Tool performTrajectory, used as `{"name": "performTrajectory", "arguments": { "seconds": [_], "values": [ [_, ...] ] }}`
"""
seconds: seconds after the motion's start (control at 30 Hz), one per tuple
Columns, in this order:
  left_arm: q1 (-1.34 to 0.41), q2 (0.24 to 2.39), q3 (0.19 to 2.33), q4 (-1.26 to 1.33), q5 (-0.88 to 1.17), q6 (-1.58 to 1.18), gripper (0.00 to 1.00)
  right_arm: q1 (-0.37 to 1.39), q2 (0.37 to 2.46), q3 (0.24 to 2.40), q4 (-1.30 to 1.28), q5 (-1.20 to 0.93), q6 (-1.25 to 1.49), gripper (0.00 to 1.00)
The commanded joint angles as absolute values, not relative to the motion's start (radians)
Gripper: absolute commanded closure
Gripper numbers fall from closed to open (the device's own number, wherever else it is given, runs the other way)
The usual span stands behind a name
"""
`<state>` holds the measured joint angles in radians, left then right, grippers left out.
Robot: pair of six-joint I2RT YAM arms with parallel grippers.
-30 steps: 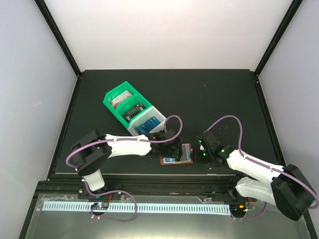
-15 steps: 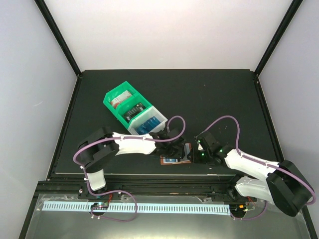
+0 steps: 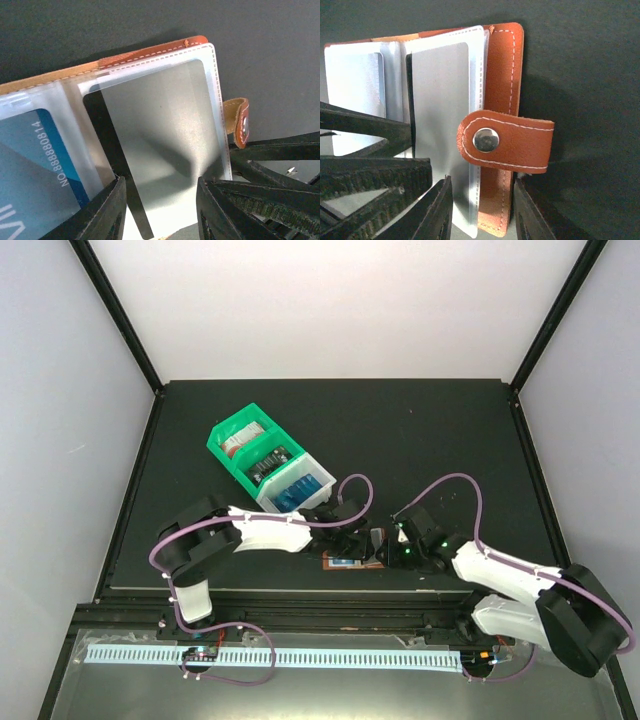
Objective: Put the credit cards into the card holder
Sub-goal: Insert the credit card into the card holder.
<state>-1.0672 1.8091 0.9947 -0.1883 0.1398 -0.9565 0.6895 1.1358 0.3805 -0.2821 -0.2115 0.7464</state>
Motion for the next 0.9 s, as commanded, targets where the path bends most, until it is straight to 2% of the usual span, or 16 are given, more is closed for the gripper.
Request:
{"name": "performTrajectory", "arguments": {
  "seconds": [0.0,0.1,0.5,0.6,0.63,0.77,0.87],
  "values": [
    [-1.066,1.79,0.971,-0.111,0.127,-0.921,0.6,0.694,1.081,0.372,-0.379,-0.143,0.753,0.63],
    [-1.067,1.736,0.964,-0.122,0.105,-0.895,0.57,0.693,1.018,0.398,-0.446,-0.105,0.748,0.63],
    [-1.043,1.471,0.898,-0.275,-0.034,-0.826,0.32,0.704,0.934,0.498,-0.591,-0.028,0.697,0.61],
    [-1.018,1.397,0.821,-0.252,-0.014,-0.822,0.27,0.742,0.938,0.544,-0.629,0.05,0.705,0.56],
    [-1.013,1.353,0.786,-0.227,-0.007,-0.82,0.24,0.755,0.942,0.557,-0.636,0.064,0.71,0.55],
    [-0.986,1.237,0.695,-0.187,-0.001,-0.812,0.04,0.828,0.991,0.607,-0.642,0.119,0.728,0.52],
    [-0.972,1.178,0.656,-0.2,-0.013,-0.787,0.01,0.906,1.072,0.66,-0.654,0.178,0.756,0.5]
  ]
}}
